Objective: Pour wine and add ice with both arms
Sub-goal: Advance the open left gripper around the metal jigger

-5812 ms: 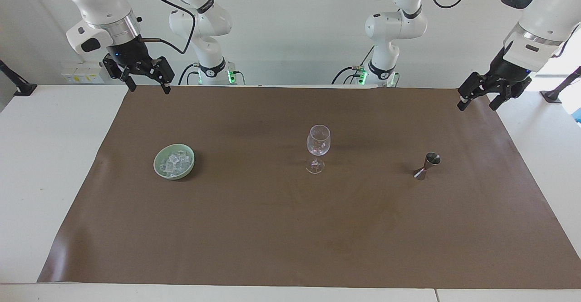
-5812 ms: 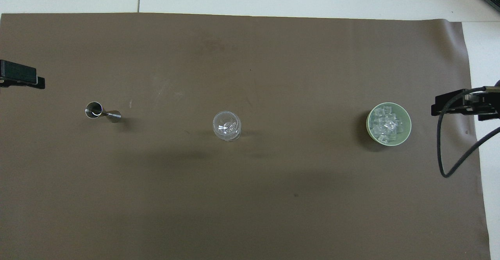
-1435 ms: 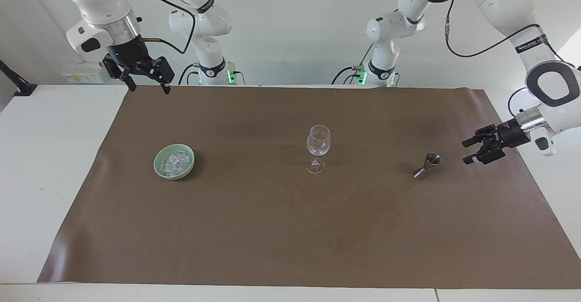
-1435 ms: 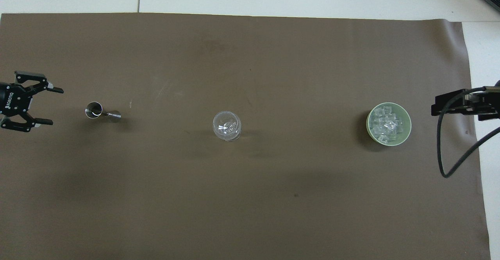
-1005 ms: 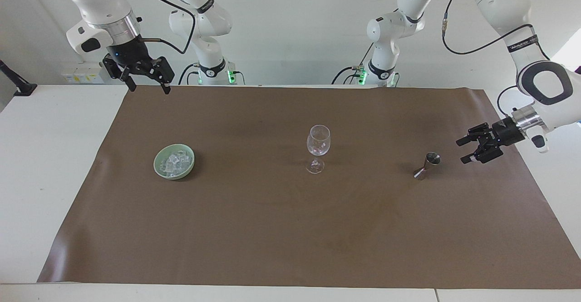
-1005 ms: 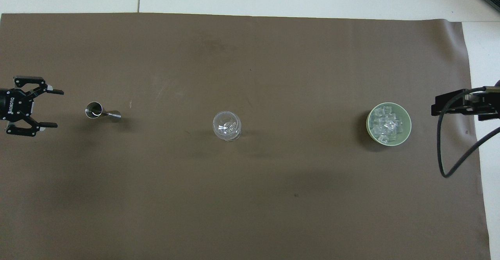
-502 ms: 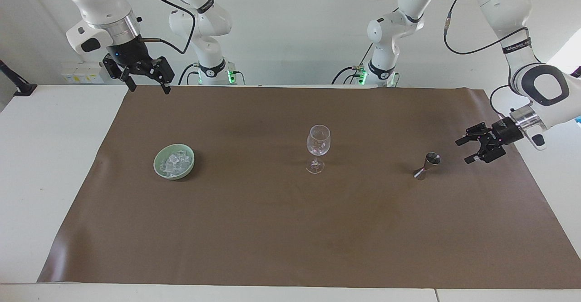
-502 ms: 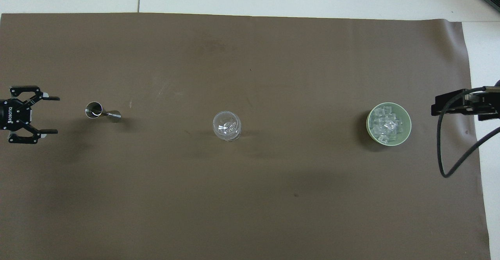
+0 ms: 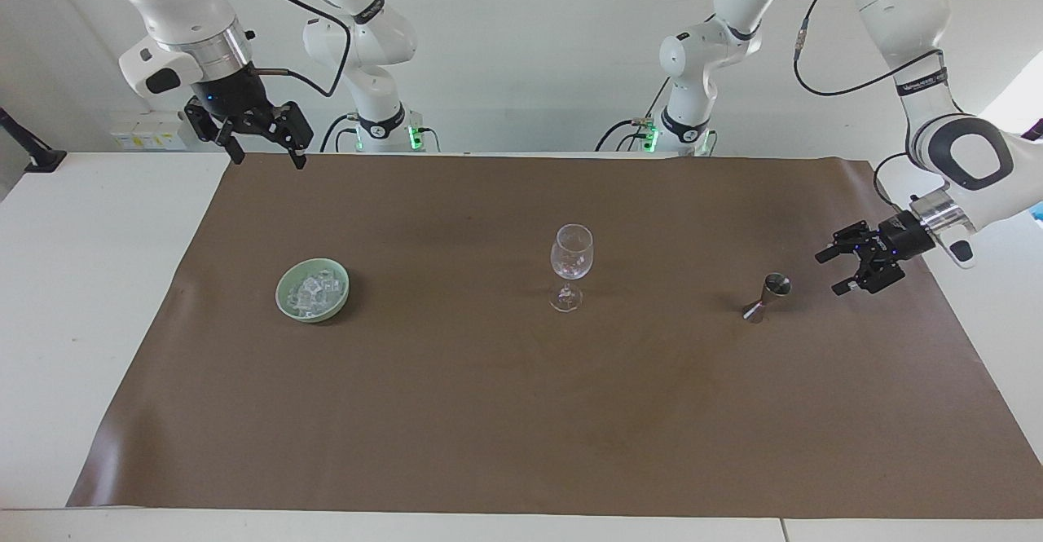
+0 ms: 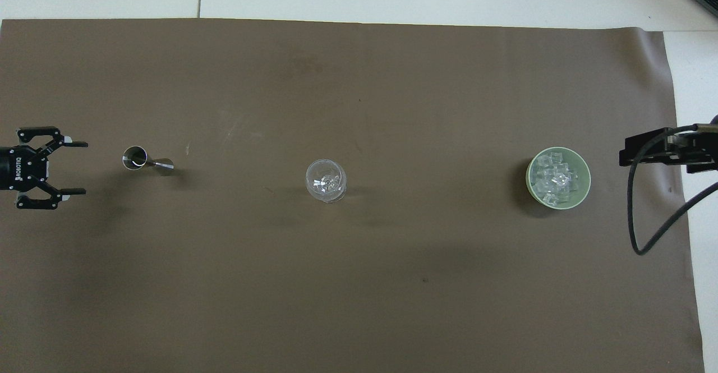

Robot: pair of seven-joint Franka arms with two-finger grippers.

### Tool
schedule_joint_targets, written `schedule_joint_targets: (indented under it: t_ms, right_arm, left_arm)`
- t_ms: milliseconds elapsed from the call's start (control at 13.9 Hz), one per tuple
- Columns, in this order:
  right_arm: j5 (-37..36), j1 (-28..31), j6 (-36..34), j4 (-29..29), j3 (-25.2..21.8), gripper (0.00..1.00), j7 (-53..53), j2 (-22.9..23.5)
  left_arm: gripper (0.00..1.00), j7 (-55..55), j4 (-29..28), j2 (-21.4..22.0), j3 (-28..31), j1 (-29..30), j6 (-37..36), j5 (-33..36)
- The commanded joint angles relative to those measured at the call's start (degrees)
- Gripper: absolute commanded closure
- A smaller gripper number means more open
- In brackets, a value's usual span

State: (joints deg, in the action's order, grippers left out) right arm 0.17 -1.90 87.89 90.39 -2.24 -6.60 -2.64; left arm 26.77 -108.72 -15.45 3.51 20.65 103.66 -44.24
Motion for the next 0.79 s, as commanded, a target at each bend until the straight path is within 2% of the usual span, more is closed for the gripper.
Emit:
schedule_joint_targets:
  t_ms: [0,718]
  right_arm:
    - [-0.35,0.15,-0.71,0.40,0.22,0.00,1.24,-0.79]
    - [-0.35,0.15,-0.71,0.40,0.22,0.00,1.24,-0.79]
  left_arm:
    - [0.00,-0.40,-3.07,2.18,-0.26,0.36,2.25,-1.99]
    - [0.00,-0.75,-5.09,0.87,-0.35,0.88,4.10,-7.00]
